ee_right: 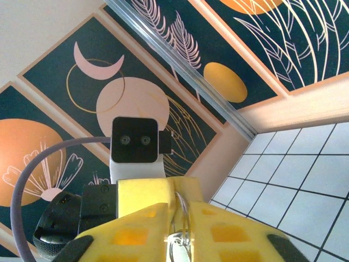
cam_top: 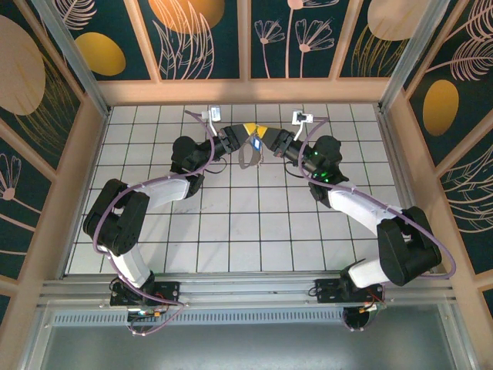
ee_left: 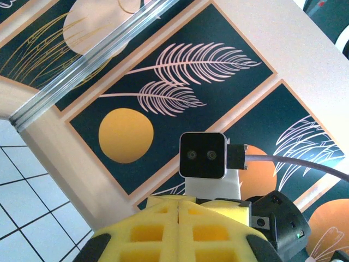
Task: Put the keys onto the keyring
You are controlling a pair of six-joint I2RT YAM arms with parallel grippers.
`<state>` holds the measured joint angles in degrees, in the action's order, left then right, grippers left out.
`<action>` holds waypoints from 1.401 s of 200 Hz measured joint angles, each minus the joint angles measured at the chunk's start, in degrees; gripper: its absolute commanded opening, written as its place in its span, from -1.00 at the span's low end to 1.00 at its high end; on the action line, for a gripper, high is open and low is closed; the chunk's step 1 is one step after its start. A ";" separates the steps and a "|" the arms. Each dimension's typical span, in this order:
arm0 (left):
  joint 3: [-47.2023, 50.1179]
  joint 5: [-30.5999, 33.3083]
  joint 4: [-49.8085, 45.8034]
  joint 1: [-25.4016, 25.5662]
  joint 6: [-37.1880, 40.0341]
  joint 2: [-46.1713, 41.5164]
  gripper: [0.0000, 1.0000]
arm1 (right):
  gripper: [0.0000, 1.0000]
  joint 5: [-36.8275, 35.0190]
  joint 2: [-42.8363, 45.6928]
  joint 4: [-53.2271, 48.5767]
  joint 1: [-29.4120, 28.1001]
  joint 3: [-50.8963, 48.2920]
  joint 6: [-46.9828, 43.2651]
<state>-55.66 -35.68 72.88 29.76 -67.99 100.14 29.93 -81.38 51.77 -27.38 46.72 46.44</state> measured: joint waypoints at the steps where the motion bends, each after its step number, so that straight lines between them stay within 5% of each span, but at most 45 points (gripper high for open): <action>1: 0.00 0.00 0.00 0.00 0.00 0.02 -1.00 | -0.72 -0.02 0.00 0.00 0.00 -0.02 0.02; 62: 0.00 0.02 -0.22 0.00 0.02 0.02 -1.00 | -0.97 0.09 0.00 0.37 0.00 -0.63 0.04; 109: 0.00 0.00 -0.20 0.00 0.02 0.02 -1.00 | -0.74 0.13 0.00 0.35 0.00 -0.59 -0.11; 124: 0.00 0.15 -0.17 0.00 0.02 0.02 -1.00 | -1.00 0.15 -0.09 0.31 0.00 -0.46 -0.11; 180: 0.00 0.24 0.04 -0.07 0.17 0.02 -1.00 | -1.00 0.55 -0.31 0.31 0.02 -0.11 -1.16; 218: -0.26 0.24 -3.58 -0.11 3.69 -0.17 -0.33 | -1.00 2.99 -0.33 -3.56 1.62 0.98 -3.65; 280: -5.33 -1.75 -18.95 -5.40 15.17 -3.98 -0.02 | -1.00 13.38 -4.59 -16.20 8.41 11.72 -10.88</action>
<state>-60.99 -37.43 53.93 24.36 -52.82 96.16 43.31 -85.97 35.57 -18.96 58.43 35.55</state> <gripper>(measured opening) 0.478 0.051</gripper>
